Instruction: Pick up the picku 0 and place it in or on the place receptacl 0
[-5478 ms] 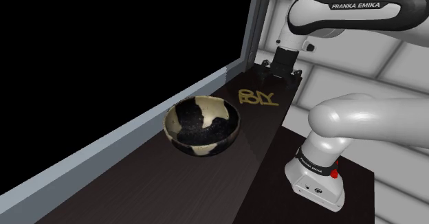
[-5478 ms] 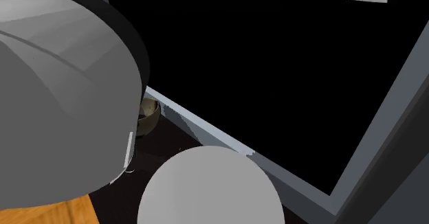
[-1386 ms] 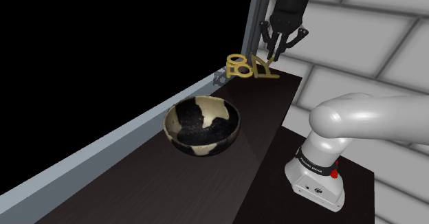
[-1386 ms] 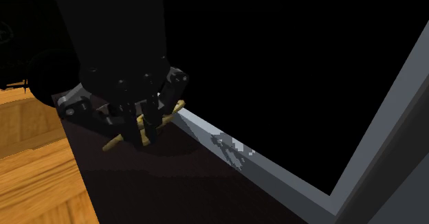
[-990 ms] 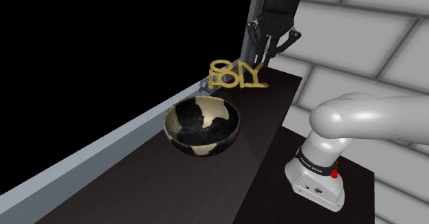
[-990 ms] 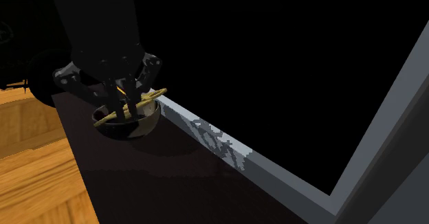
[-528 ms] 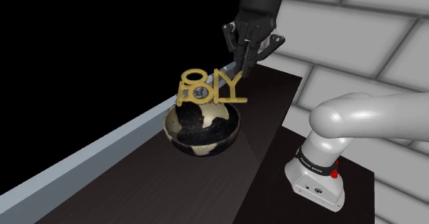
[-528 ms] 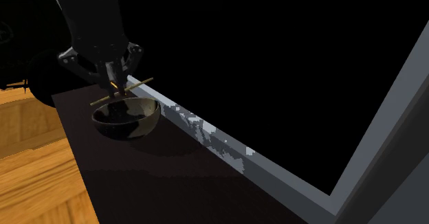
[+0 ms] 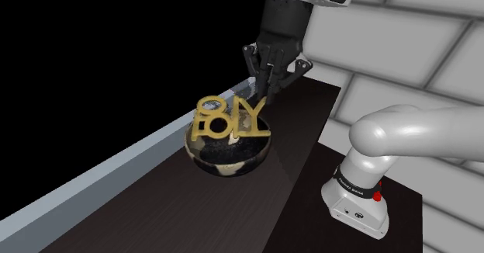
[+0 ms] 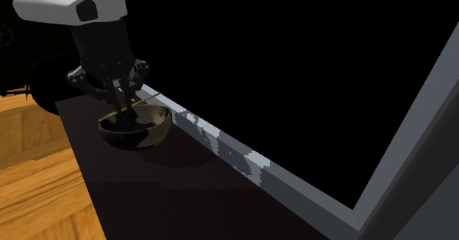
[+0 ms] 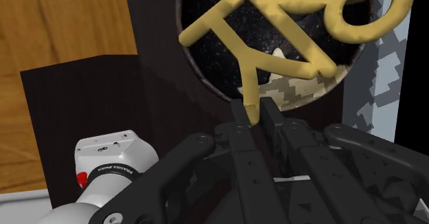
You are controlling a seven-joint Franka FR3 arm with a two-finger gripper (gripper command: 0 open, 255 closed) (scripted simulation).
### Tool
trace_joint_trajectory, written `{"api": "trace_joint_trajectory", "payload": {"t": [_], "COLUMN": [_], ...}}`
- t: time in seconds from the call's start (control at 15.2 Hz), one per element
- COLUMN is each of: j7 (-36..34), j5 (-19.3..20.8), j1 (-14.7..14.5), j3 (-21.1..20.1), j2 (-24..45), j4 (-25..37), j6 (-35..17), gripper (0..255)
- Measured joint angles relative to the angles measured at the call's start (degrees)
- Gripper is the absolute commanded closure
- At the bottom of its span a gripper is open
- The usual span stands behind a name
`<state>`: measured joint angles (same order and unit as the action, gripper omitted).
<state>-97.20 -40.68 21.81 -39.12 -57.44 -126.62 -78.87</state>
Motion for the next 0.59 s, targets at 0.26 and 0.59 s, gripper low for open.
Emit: {"api": "trace_joint_trajectory", "payload": {"t": [0.26,0.59], "j7": [0.68,1.62], "j5": [-1.15,-2.62], "j1": [-0.55,-1.22], "j3": [-1.18,-2.69], "j2": [-1.28,-2.68], "j4": [-3.30,-7.29], "j6": [-2.09,-4.68], "gripper": [255,255]}}
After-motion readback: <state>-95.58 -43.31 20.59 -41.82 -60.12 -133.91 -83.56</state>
